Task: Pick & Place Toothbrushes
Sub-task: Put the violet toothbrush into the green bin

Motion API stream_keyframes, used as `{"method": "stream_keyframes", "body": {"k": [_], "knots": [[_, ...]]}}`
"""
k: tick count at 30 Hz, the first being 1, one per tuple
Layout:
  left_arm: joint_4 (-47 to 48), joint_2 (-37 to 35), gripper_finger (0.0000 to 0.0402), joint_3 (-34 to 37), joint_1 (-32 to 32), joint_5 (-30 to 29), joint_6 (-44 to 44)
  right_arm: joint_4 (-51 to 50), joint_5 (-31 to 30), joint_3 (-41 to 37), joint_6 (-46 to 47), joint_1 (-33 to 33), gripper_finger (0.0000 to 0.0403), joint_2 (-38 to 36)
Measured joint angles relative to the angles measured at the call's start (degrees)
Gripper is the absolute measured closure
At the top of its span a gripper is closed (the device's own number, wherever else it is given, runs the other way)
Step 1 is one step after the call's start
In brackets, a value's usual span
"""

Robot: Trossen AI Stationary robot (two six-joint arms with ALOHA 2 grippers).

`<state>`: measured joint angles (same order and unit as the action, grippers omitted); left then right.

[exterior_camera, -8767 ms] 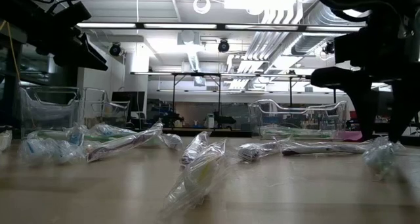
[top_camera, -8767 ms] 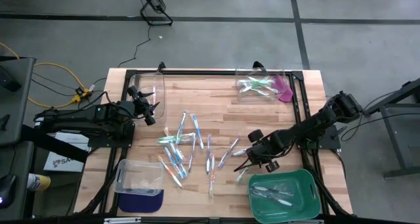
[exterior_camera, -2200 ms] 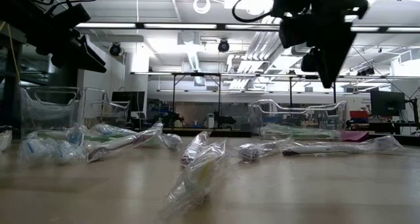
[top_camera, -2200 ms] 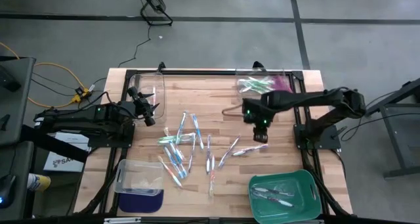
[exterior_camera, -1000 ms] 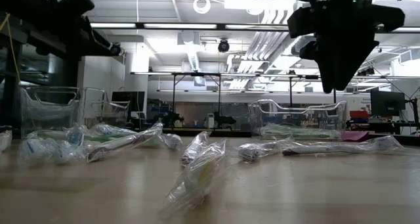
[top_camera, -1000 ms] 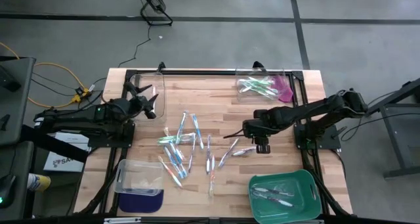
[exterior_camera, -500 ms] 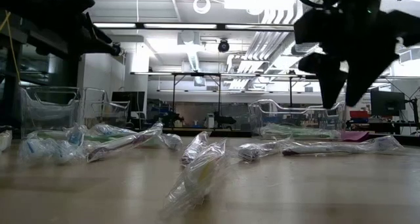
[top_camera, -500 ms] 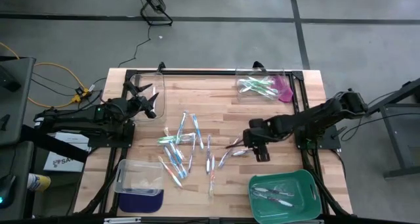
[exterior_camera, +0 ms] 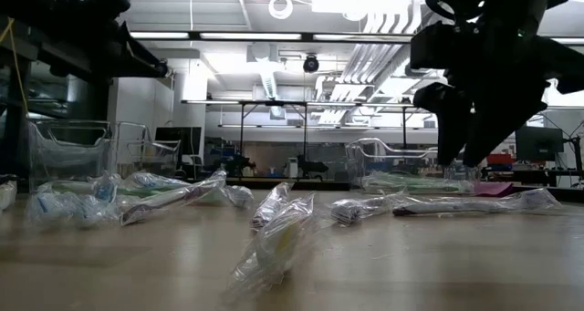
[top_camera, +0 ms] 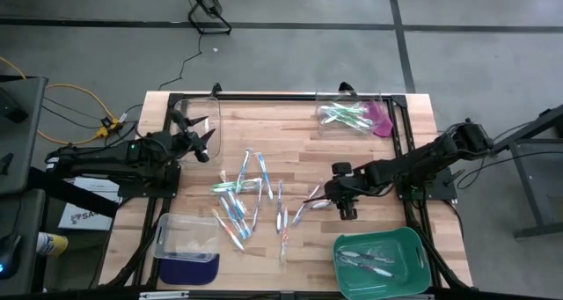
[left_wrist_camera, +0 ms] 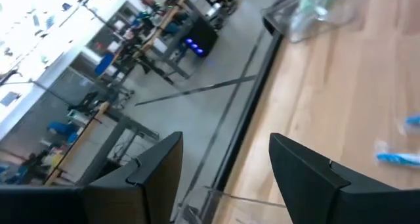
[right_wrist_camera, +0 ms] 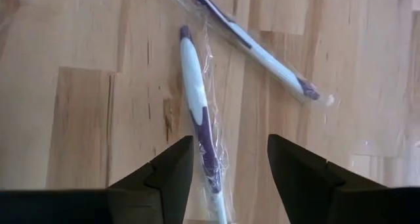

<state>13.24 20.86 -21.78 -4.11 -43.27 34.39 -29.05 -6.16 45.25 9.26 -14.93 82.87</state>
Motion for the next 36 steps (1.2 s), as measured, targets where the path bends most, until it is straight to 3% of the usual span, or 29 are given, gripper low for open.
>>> {"method": "stream_keyframes", "body": {"k": [8,21,36], "knots": [[5.9,0.0,0.0181,0.0,0.0,2.5,-3.2,4.0,0.0,-0.3,1.1,-0.6,0.0215,5.3],[6.4,0.0,0.0181,0.0,0.0,2.5,-8.7,5.6,0.5,-0.1,1.3,-0.4,0.0224,11.6],[6.7,0.0,0.0181,0.0,0.0,5.4,-9.9,5.6,1.2,-0.3,1.5,-0.5,0.0353,11.8]]}}
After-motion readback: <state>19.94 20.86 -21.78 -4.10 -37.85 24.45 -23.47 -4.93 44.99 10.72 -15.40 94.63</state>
